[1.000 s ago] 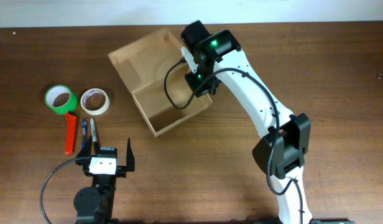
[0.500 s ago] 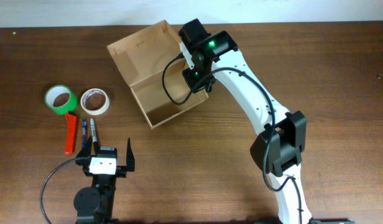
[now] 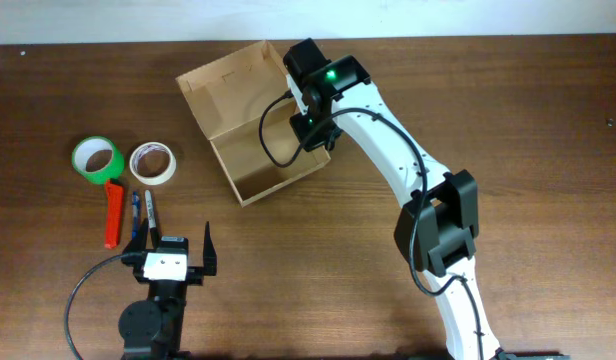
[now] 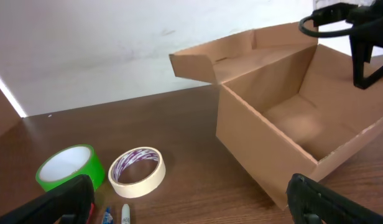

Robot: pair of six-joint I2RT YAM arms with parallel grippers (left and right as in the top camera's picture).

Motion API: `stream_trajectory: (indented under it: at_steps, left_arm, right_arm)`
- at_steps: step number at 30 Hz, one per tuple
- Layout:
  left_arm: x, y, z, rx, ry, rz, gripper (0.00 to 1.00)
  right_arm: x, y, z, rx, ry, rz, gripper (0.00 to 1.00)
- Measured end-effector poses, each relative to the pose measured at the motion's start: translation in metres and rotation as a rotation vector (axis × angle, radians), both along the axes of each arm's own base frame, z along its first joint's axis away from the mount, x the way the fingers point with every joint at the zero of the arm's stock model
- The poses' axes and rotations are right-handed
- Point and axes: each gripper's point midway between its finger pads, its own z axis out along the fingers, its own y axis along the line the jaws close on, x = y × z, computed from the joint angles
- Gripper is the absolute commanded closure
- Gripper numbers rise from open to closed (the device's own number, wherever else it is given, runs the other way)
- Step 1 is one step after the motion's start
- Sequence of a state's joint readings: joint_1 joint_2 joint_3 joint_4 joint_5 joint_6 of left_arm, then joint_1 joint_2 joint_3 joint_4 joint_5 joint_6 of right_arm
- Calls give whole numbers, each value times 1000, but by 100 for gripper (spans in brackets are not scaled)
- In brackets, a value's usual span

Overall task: Pack container
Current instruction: 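Release the box and retract the right gripper to the right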

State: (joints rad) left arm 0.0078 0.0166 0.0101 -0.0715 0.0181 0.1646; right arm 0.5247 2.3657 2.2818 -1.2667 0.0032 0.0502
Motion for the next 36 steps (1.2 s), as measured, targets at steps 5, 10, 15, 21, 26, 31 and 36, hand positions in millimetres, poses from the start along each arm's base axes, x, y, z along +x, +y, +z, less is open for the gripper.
stream_trajectory:
  at_steps: [5, 10, 15, 21, 26, 31, 36]
  left_arm:
    - [0, 0, 0, 0, 0, 0, 0]
    - [0, 0, 0, 0, 0, 0, 1]
    - [0, 0, 0, 0, 0, 0, 0]
    - [0, 0, 0, 0, 0, 0, 0]
    - [0, 0, 0, 0, 0, 0, 1]
    - [0, 0, 0, 0, 0, 0, 0]
    - [0, 0, 0, 0, 0, 0, 0]
  right_arm:
    - [0, 0, -5, -5, 9, -1, 96]
    - [2, 0, -5, -2, 4, -4, 96]
    - [2, -4, -7, -7, 13, -10, 96]
    - [2, -6, -17, -17, 32, -16, 77]
    - [2, -7, -18, -25, 29, -14, 55]
    - [3, -14, -18, -61, 22, -22, 50]
    - [4, -17, 1, -74, 2, -20, 44]
